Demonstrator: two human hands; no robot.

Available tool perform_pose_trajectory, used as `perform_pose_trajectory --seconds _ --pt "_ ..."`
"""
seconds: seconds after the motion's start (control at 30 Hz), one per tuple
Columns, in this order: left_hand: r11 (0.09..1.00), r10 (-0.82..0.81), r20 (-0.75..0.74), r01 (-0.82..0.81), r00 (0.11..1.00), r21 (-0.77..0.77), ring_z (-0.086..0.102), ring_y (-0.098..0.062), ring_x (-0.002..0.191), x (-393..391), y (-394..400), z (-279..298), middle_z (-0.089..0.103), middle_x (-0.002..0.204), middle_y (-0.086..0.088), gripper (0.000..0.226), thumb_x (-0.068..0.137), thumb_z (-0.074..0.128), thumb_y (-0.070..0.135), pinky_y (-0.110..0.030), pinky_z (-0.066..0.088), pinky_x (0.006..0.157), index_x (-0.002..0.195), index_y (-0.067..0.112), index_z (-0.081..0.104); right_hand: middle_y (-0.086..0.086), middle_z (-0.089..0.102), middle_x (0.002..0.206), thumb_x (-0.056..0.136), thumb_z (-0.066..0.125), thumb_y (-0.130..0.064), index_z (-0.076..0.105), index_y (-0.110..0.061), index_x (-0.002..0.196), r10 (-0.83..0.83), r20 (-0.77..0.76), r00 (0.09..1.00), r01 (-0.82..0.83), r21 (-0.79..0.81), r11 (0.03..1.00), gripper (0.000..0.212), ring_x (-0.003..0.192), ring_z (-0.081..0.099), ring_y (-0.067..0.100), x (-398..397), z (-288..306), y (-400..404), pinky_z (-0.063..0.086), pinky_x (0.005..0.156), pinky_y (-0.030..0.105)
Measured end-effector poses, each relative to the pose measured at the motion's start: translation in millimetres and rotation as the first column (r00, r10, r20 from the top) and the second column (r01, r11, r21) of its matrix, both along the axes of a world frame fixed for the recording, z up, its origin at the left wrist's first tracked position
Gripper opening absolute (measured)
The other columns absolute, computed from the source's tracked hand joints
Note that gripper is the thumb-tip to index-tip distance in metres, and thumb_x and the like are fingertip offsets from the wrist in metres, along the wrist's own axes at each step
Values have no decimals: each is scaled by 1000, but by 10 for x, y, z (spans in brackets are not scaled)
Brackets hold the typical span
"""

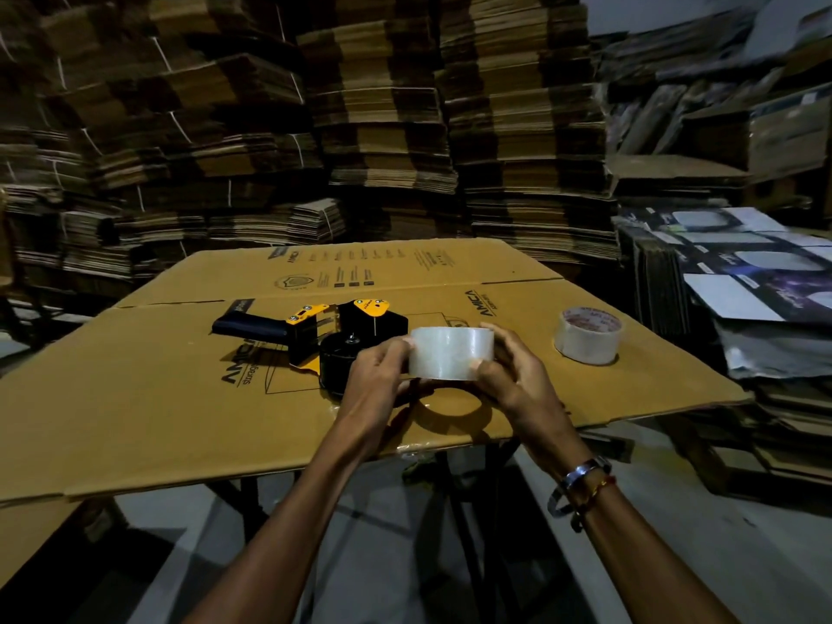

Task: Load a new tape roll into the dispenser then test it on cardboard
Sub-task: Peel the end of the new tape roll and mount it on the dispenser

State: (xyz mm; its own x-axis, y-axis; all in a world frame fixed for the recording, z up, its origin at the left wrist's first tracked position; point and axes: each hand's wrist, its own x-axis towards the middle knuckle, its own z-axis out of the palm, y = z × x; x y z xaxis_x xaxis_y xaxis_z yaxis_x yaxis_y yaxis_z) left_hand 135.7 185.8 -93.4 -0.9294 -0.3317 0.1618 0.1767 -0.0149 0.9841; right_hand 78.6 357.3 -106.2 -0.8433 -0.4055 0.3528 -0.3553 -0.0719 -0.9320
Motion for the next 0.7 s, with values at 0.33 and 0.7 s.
perform_pose_trajectory --seconds 0.33,0.7 --pt "965 -110 26 113 994 -235 72 -19 105 12 41 -28 56 137 -6 93 79 70 62 -24 57 64 154 25 31 -3 59 134 73 67 -53 51 -31 136 -119 -74 990 122 37 992 68 122 59 14 -23 -44 -18 56 97 46" --pt "950 -269 -25 269 963 160 69 -31 112 -16 -47 24 63 131 -21 53 80 63 37 -39 59 94 127 13 55 1 69 119 97 61 -9 70 -20 107 -114 56 992 122 -188 975 18 106 70 28 18 54 0 64 74 48"
